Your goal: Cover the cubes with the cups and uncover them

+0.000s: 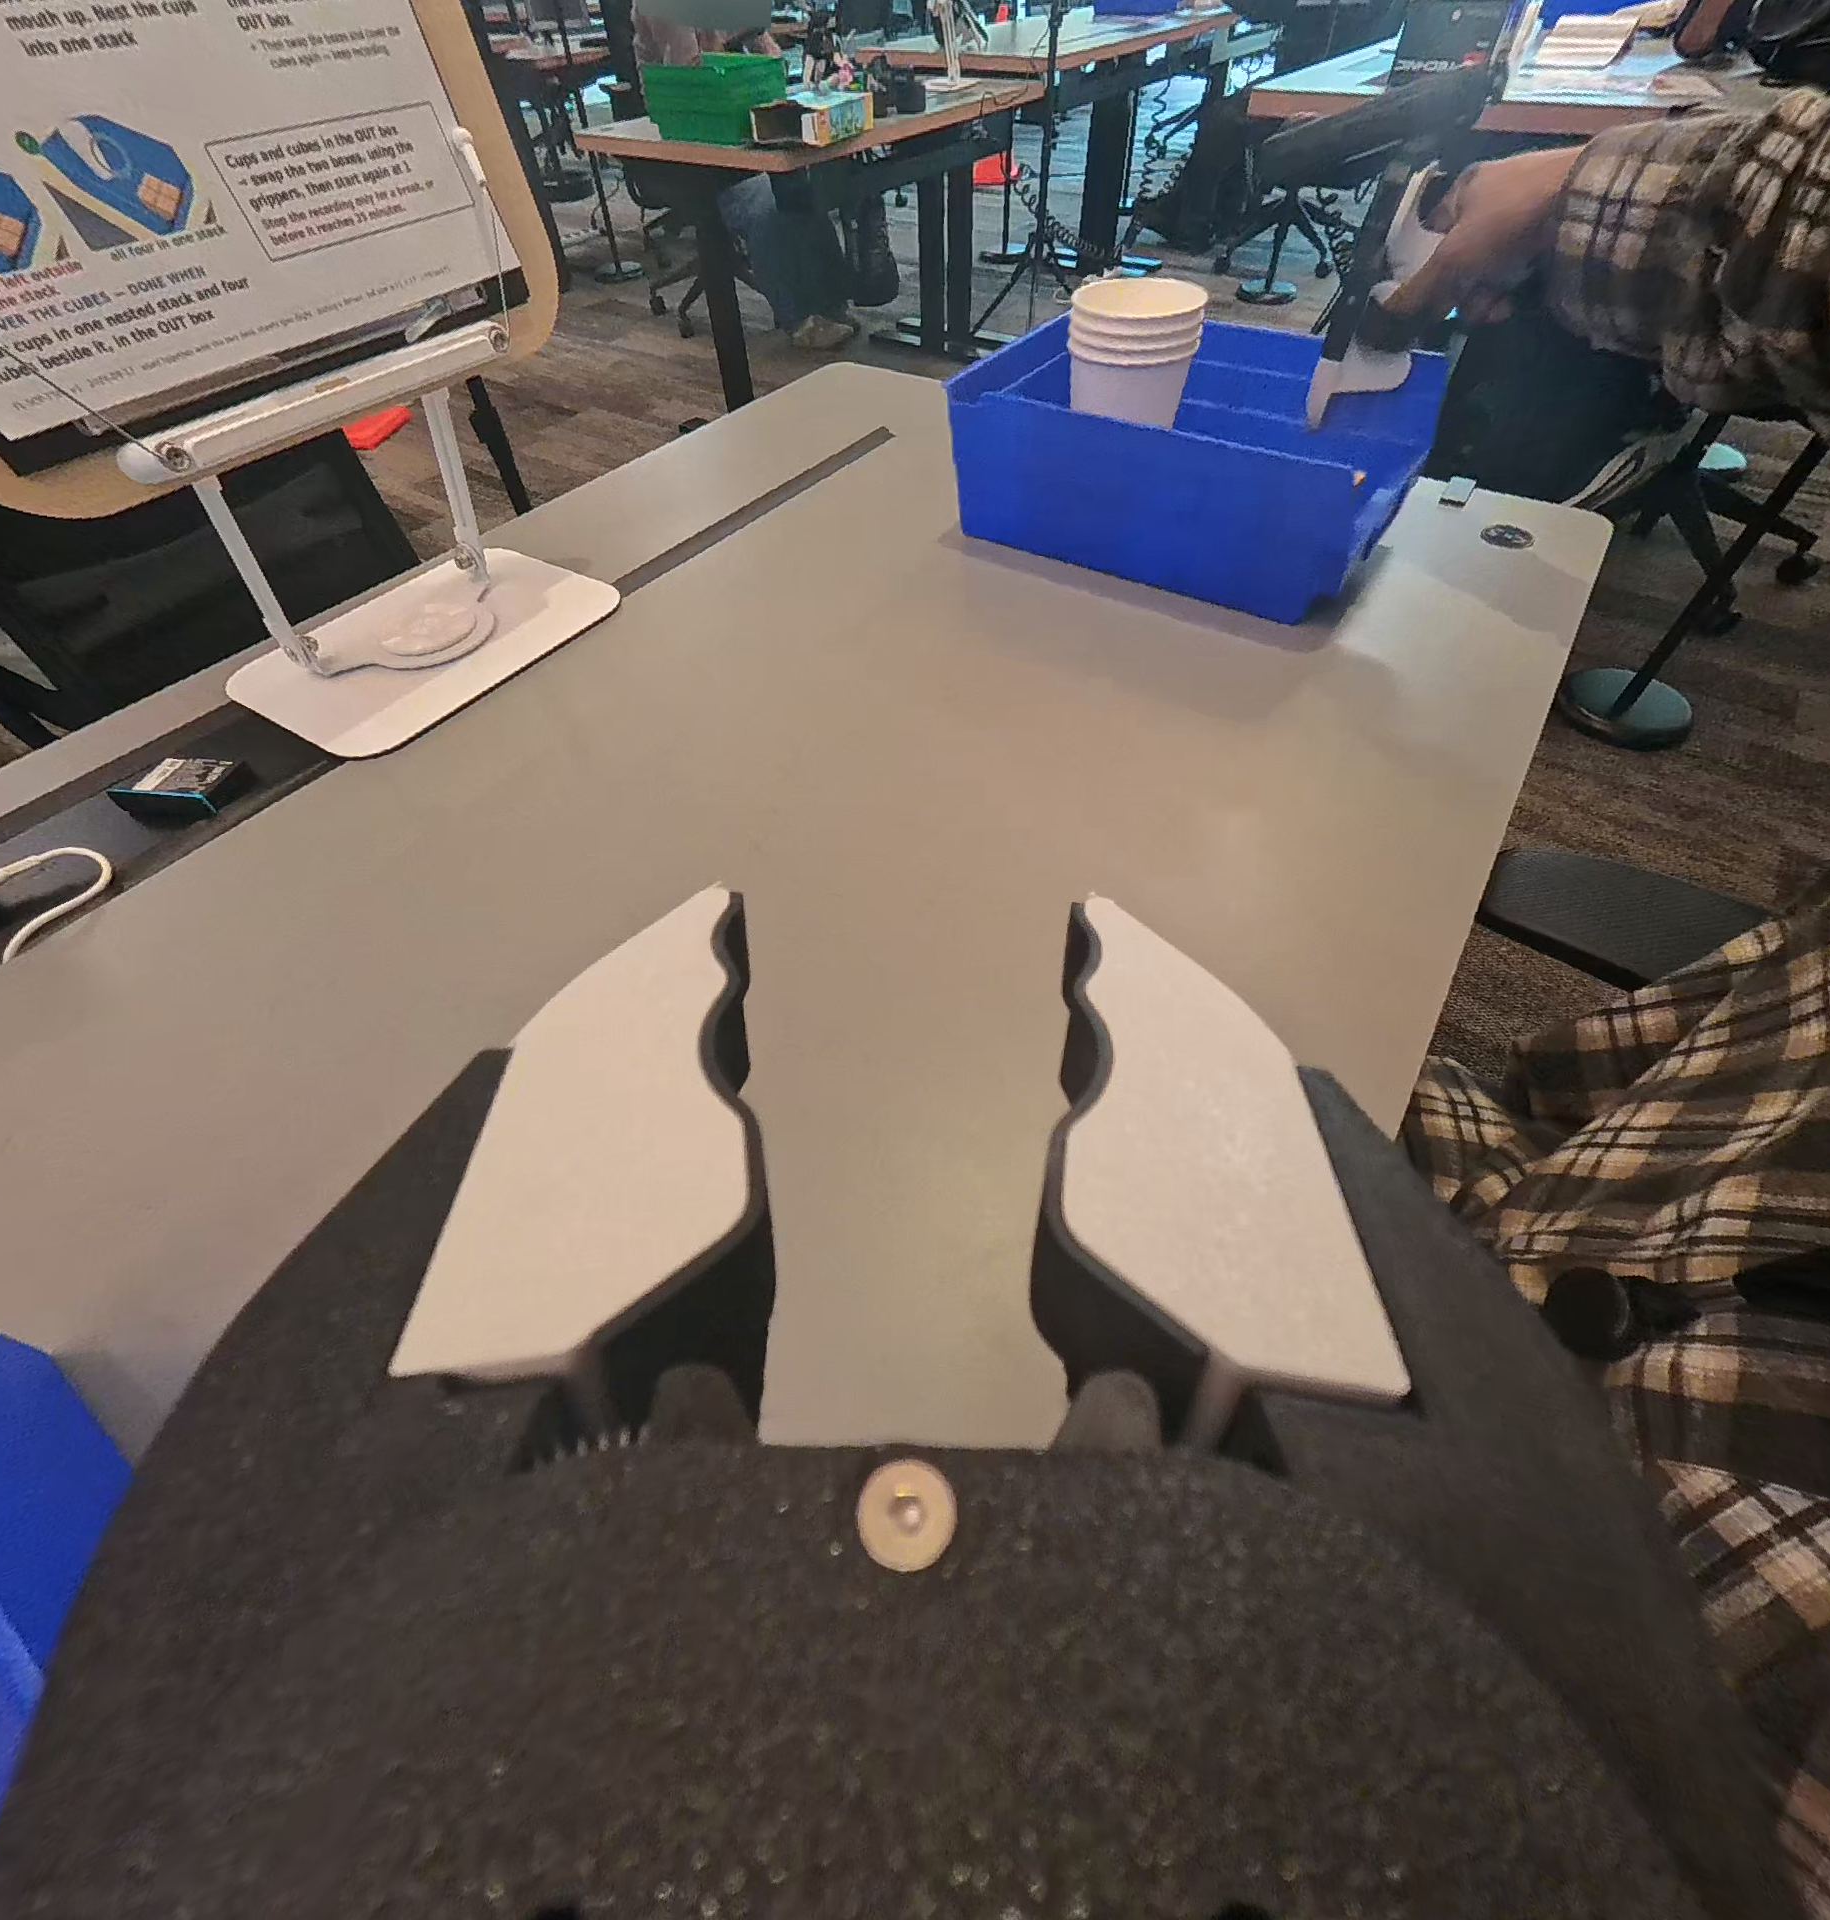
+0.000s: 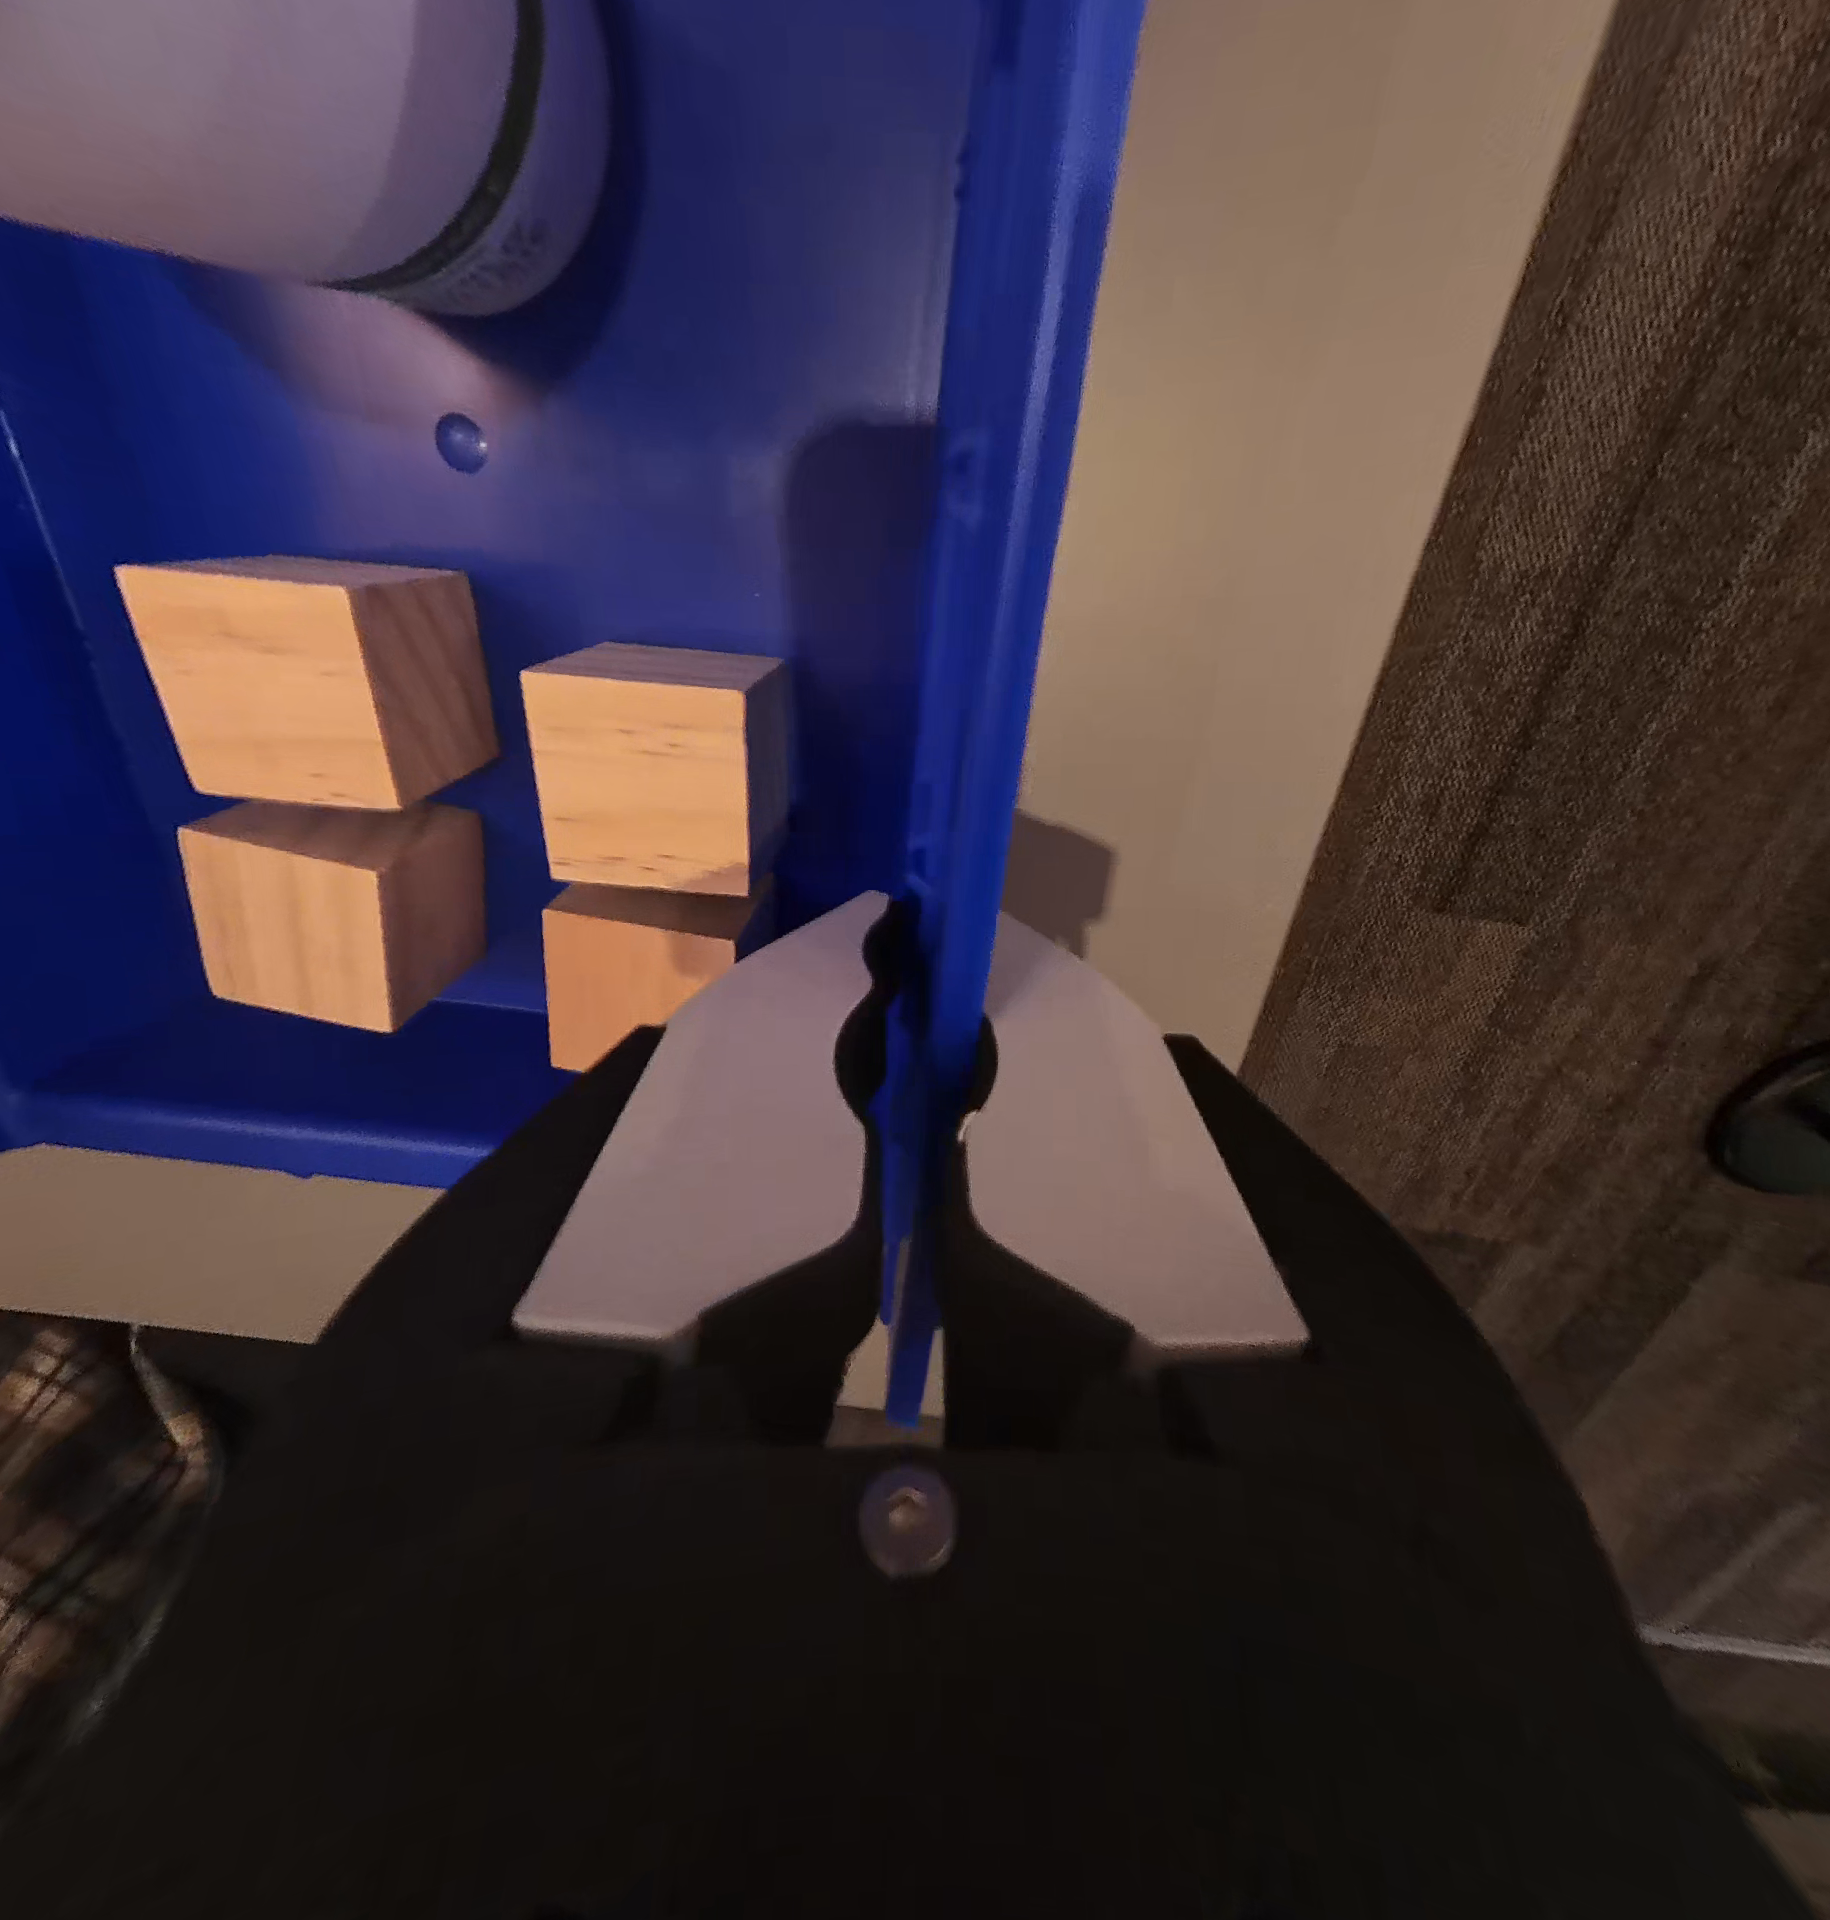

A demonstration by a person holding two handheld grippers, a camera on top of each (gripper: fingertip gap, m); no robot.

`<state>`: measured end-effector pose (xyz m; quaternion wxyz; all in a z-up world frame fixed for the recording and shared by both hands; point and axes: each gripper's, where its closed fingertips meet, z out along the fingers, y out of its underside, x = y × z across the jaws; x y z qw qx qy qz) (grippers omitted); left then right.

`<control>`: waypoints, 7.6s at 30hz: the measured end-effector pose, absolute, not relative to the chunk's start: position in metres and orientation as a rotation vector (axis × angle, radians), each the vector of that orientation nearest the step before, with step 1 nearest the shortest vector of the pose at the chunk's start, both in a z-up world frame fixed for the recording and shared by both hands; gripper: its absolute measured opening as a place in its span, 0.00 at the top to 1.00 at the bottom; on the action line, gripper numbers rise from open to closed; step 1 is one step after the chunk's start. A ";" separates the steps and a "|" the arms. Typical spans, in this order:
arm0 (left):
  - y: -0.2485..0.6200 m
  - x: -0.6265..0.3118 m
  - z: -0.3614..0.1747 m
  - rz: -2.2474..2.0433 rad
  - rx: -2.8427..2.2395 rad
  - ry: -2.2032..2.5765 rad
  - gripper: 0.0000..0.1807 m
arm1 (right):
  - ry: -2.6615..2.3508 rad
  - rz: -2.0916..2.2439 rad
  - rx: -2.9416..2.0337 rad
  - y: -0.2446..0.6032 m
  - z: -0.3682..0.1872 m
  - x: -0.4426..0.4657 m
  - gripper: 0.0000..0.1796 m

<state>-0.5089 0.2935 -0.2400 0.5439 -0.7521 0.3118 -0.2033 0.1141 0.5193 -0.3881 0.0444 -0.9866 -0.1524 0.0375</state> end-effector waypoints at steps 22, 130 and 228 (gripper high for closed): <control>0.256 -0.552 -0.192 -0.366 -1.688 0.635 0.68 | -0.723 0.174 -2.847 0.508 -0.388 -0.079 0.97; 0.271 -0.918 -0.366 -0.198 -2.888 -0.525 0.98 | -0.822 1.292 -1.733 0.311 -0.332 -0.217 0.69; 0.287 -0.664 -0.257 -0.449 -2.094 -0.017 0.69 | -0.591 0.802 -2.936 0.450 -0.370 -0.215 0.90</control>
